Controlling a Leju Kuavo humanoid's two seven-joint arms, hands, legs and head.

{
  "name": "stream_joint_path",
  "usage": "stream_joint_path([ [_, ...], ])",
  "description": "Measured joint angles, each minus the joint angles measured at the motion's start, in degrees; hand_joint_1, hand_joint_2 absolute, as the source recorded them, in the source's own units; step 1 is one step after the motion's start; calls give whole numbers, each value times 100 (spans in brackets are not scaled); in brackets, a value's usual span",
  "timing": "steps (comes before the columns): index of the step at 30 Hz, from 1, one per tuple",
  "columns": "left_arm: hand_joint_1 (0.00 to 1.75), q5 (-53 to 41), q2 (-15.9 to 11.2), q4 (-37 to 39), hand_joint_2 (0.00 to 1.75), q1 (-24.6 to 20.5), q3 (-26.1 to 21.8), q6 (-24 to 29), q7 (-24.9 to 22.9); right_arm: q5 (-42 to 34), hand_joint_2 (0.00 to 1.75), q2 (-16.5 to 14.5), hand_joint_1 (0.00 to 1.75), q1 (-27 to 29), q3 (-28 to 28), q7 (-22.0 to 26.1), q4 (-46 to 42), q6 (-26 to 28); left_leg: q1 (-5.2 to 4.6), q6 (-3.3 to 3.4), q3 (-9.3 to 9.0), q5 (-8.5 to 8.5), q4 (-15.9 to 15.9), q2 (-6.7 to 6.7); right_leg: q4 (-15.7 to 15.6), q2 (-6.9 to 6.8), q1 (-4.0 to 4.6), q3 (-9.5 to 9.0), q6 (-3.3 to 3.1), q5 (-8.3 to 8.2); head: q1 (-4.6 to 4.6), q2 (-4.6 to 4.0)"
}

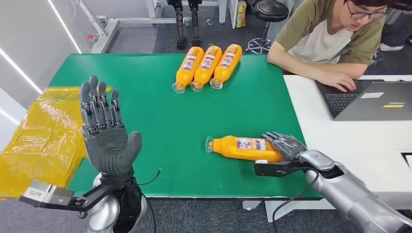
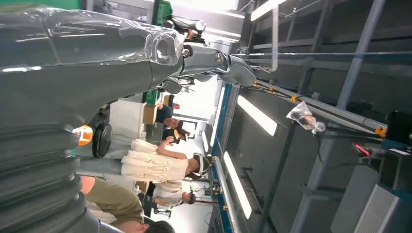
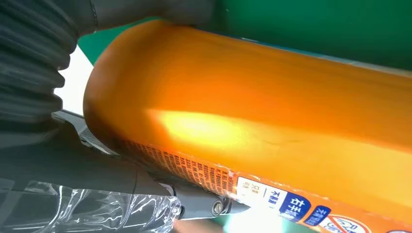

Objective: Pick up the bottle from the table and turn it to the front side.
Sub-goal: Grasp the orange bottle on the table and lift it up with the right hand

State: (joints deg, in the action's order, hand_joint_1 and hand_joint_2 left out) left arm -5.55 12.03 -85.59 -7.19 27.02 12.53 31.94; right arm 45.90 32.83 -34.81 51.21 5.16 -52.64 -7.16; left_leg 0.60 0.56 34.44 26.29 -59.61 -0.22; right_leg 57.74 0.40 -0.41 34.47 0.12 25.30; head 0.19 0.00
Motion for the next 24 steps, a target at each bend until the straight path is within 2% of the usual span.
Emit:
stream_joint_path([
  [7, 0, -13, -46, -8, 175, 46, -1, 8, 64, 306, 175, -77, 175, 197, -337, 156, -138, 276, -1, 1, 2, -1, -1, -1, 0, 0, 0, -2, 4, -3, 2, 0],
  [12, 0, -31, -80, -66, 175, 122, -2, 51, 112, 427, 175, -359, 175, 381, -624, 173, -209, 890, -1, -1, 9, 1, 1, 2, 1, 9, 3, 6, 3, -2, 1, 0],
  [15, 0, -64, -82, -135, 175, 180, -4, 105, 119, 238, 175, -668, 175, 586, -913, 214, -324, 1600, 0, -4, 24, -3, 2, -3, 7, 3, 4, 20, 1, -1, 1, 0],
  [18, 0, -110, -77, -171, 175, 201, -7, 160, 101, -112, 175, -1082, 175, 800, -1314, 373, -541, 2551, 1, -7, 27, -4, 5, -4, 9, 1, 5, 28, -3, 2, 1, 0],
  [21, 0, -157, -60, -166, 175, 192, -7, 226, 27, -741, 175, -1551, 175, 1026, -1740, 728, -814, 3523, 2, -10, 28, -2, 7, -5, 9, -2, 7, 32, -13, 10, 1, 0],
  [24, 0, -135, -16, -93, 175, 156, -7, 229, -26, -1436, 175, -2000, 175, 1300, -2018, 1196, -1143, 4199, 3, -15, 29, 4, 9, -5, 9, -1, 7, 34, -13, 17, 1, 0],
])
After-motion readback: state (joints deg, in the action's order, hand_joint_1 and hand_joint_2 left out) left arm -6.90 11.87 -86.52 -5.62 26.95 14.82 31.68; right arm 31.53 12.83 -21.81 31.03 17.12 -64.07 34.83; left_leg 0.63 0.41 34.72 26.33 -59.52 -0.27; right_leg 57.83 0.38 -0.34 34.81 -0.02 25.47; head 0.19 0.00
